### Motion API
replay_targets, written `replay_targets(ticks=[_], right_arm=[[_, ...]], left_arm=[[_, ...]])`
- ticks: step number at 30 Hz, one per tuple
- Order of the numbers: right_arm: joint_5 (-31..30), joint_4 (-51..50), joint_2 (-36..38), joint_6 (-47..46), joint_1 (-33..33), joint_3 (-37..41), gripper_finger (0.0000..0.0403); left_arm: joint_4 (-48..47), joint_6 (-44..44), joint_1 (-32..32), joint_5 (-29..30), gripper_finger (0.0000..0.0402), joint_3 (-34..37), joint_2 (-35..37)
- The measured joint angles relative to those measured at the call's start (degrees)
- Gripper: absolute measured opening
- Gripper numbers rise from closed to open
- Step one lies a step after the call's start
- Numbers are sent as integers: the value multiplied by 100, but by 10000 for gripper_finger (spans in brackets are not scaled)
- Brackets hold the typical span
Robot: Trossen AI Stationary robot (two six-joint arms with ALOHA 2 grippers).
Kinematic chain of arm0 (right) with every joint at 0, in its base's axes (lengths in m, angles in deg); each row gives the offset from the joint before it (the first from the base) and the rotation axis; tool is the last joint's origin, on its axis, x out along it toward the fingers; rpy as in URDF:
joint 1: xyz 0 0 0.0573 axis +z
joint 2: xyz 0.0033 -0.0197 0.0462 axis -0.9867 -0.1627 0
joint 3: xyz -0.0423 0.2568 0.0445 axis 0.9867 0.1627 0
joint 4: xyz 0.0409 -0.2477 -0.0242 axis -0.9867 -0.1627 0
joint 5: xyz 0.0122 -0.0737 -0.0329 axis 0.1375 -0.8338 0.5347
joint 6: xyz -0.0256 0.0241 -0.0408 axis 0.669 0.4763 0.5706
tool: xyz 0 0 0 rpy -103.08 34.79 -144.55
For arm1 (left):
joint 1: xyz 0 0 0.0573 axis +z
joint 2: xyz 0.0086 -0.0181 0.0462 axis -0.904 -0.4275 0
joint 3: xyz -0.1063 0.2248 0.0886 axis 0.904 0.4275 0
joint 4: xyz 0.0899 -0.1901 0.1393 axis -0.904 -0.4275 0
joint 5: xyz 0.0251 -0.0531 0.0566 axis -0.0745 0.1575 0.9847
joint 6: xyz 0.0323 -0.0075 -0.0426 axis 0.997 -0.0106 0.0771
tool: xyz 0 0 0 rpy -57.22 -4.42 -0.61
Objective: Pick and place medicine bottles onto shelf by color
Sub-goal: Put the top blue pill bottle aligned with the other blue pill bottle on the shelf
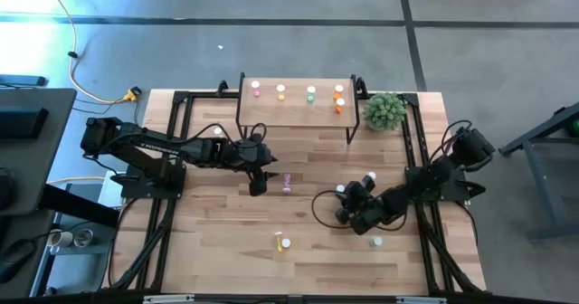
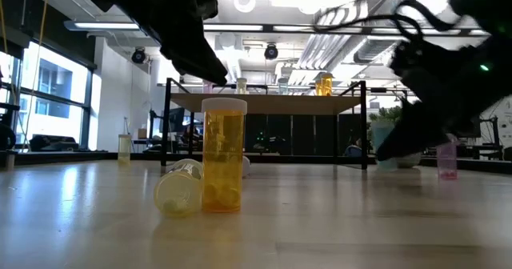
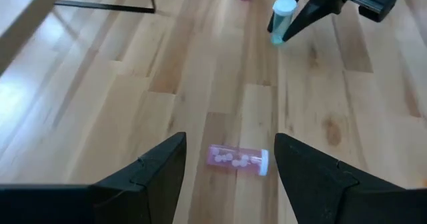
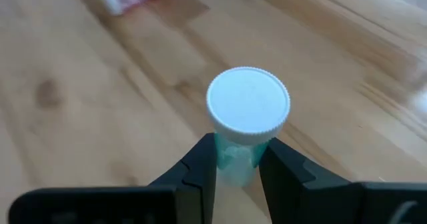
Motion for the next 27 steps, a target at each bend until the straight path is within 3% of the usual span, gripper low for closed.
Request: replay_targets(ticks=[8,12,19,23,27], right_arm=[[980,5,0,1521,-573,-794,81],[1127,-2,0,2129,-781,-1120,81],[1064,13,2,3014,-1173,-1622,81],[511,28,2,3047,-1359,-1747,84],[221,307,2,3047,-1572,-1769,85]], left_arm=[[-2,35,-2,-414,216,0,0],[-11,-79,-46,-542,216,0,0],[-26,37,-59,-470,216,0,0],[-24,49,-57,-386,216,0,0],[-13,275,-59,69,216,0,-2]])
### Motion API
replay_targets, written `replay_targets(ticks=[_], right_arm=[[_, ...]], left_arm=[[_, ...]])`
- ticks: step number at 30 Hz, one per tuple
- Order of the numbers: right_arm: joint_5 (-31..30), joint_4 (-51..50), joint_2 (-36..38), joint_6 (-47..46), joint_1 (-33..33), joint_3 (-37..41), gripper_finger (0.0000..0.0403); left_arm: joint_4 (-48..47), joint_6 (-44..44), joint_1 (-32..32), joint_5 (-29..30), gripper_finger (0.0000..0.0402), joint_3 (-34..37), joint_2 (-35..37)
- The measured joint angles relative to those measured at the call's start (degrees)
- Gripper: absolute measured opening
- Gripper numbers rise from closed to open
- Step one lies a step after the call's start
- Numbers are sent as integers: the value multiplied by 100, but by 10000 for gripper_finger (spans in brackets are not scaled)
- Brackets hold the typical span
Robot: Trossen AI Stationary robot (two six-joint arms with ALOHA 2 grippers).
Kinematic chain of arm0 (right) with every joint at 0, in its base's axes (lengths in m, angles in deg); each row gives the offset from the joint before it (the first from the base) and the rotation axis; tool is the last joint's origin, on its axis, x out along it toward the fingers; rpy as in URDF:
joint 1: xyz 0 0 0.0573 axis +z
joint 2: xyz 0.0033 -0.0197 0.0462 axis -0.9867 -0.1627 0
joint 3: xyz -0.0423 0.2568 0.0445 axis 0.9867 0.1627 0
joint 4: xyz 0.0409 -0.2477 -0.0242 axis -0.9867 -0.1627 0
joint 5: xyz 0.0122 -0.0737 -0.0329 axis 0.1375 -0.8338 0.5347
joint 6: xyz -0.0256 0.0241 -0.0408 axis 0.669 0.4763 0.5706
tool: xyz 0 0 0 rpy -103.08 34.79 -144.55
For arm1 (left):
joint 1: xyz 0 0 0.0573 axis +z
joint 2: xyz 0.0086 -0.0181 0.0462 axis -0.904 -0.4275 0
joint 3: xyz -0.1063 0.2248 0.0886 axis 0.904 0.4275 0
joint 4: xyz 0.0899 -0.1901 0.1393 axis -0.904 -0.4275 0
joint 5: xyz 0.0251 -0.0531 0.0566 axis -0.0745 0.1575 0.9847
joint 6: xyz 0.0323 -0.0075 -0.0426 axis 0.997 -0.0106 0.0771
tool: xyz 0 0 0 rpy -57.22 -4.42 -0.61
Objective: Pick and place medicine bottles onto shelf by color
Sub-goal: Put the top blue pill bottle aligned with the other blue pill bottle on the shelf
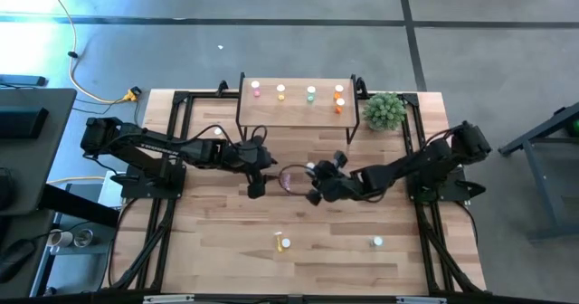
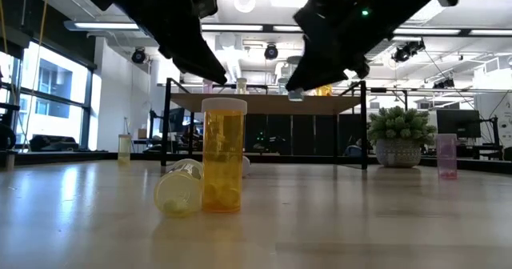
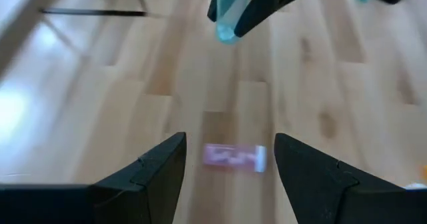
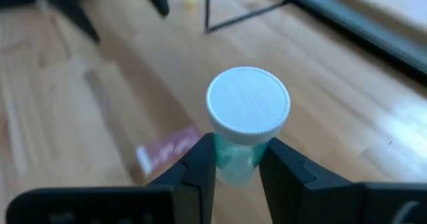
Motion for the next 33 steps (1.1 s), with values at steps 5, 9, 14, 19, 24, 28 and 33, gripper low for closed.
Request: replay_targets(ticks=[5,9,14,19,24,28,33], right_arm=[[-271,362,2,144,-284,0,86],[-297,752,2,384,-576,0,87],[-306,1215,2,612,-978,0,87],[-312,1663,2,799,-1365,0,87],[-332,2092,4,1091,-1663,-14,87],[-330,1777,4,1495,-1811,-417,87],[-310,606,7,1494,-2039,-1053,87]], left_arm=[[76,119,4,603,216,0,1],[83,123,2,859,216,0,1],[85,259,2,974,216,0,2],[85,438,2,974,216,-2,2],[83,526,2,974,216,-2,2],[66,527,18,974,216,-2,1],[61,528,20,974,216,-2,2]])
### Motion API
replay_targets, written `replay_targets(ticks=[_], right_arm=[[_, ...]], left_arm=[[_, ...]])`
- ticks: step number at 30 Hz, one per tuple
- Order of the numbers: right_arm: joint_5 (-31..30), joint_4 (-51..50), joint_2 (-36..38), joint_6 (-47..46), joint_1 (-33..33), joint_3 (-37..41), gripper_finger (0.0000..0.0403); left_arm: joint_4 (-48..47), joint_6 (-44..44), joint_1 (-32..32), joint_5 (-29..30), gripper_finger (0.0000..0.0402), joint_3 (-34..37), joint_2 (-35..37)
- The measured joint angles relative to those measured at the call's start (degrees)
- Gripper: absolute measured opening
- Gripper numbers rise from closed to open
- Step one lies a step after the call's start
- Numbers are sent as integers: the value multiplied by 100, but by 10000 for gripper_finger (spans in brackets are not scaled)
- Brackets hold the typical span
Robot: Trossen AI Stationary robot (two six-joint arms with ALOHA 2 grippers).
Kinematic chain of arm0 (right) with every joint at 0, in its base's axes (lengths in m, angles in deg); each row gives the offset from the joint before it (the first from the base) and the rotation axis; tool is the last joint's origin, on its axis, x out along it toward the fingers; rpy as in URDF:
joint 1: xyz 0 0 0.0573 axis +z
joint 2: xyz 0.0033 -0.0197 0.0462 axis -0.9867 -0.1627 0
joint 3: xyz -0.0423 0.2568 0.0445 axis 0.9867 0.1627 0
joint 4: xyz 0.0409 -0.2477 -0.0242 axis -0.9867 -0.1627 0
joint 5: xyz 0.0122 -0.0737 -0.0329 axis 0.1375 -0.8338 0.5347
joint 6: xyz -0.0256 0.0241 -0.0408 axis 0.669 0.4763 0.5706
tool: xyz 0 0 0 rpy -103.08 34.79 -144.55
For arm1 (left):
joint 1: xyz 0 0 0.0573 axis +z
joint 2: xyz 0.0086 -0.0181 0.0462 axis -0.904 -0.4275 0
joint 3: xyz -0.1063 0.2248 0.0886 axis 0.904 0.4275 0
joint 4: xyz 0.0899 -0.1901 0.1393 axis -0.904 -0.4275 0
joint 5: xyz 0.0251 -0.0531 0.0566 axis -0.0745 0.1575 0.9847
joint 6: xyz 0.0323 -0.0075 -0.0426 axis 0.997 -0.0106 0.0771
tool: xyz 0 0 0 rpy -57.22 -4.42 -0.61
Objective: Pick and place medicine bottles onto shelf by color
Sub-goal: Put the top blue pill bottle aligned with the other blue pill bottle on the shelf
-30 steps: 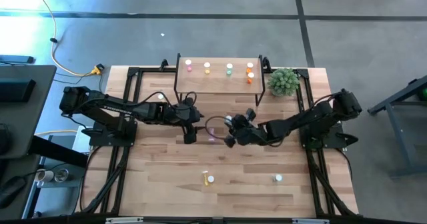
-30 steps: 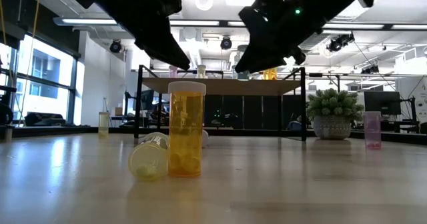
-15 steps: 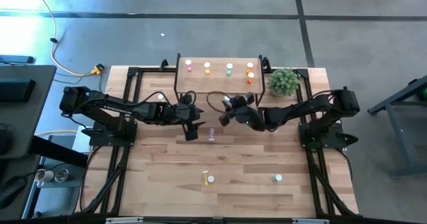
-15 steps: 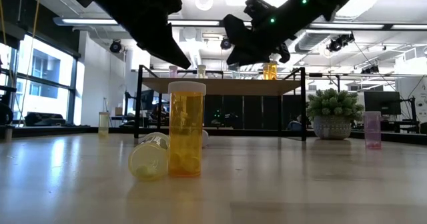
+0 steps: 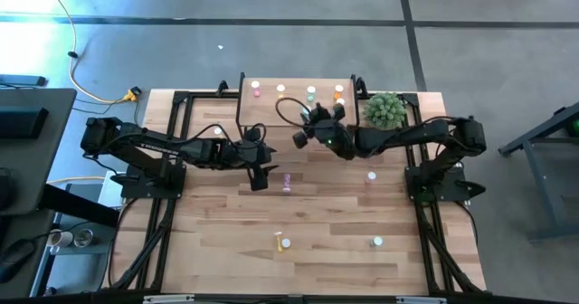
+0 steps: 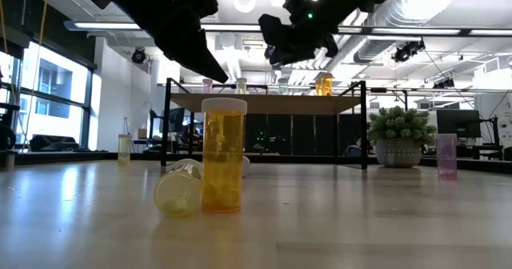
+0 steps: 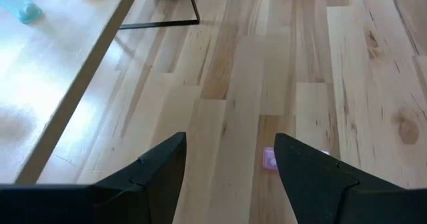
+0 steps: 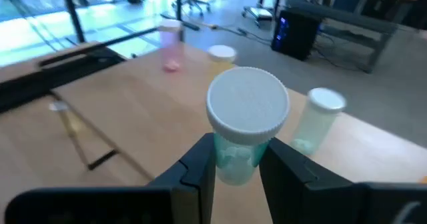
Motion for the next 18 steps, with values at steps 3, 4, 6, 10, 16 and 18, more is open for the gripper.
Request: replay_targets(ticks=[3,4,6,10,16,18], right_arm=[[5,-378,0,-193,-156,-101,87],[45,-408,0,-245,-219,-99,87],[269,-398,0,-363,-356,-80,87],[670,-584,-55,-631,-576,-66,87],[825,-741,-55,-820,-701,-66,87],[880,-764,-55,-904,-701,-66,87]], left_arm=[[-4,125,0,0,216,0,0],[-4,185,0,0,216,0,0],[-4,233,0,0,216,1,0],[-4,233,0,0,216,1,0],[-2,233,0,0,216,0,0],[-2,233,0,0,216,1,0]])
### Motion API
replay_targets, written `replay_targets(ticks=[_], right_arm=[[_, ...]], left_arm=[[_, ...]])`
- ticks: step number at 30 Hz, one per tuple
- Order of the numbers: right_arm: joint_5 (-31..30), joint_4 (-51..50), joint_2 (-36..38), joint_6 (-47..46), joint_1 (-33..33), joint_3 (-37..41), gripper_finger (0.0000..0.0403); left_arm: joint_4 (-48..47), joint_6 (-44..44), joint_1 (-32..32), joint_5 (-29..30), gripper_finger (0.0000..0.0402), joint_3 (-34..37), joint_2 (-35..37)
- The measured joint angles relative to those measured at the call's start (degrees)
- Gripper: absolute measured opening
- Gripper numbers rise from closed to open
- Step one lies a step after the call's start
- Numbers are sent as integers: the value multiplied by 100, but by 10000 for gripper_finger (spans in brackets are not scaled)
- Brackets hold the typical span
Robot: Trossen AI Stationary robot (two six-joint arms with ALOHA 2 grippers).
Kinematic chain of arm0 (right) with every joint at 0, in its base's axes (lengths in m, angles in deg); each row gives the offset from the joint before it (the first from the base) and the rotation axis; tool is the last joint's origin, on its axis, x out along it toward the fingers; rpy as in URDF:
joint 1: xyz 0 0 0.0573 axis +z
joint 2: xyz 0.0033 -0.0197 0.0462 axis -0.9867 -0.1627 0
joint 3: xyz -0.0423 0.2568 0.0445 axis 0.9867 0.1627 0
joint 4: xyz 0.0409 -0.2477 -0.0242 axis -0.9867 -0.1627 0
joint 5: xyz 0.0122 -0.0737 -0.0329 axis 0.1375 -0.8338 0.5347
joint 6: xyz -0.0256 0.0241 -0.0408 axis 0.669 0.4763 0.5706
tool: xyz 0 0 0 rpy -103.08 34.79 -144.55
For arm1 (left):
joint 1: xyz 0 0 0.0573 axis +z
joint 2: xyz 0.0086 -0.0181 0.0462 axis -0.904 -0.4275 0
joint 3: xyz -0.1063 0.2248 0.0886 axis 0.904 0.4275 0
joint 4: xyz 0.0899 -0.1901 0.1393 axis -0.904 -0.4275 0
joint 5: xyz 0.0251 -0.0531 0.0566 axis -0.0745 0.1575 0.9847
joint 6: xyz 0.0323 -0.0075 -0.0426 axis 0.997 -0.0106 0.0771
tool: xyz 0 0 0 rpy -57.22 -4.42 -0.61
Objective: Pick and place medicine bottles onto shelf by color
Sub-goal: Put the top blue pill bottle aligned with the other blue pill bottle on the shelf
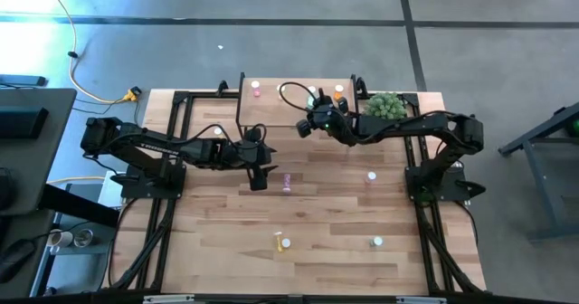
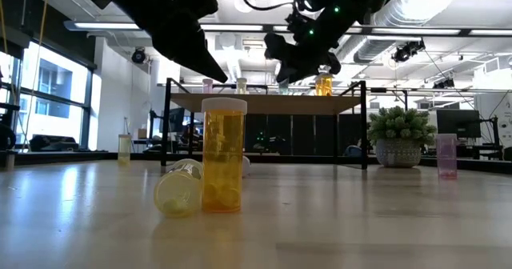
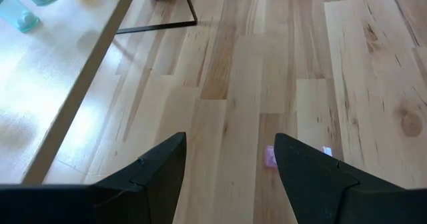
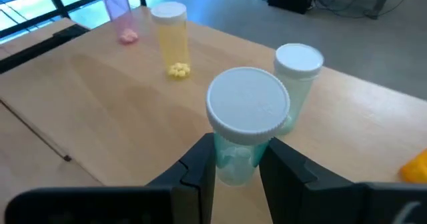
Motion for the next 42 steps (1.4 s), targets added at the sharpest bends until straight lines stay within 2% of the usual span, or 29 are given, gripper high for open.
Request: replay_targets(ticks=[15,33,42], right_arm=[[90,-82,-133,309,-37,9,87],[606,-198,-133,508,-262,9,87],[473,-200,-133,416,-260,9,93]], left_arm=[[-4,4,0,0,216,1,0],[-4,20,0,0,216,1,0],[-4,17,0,0,216,1,0]])
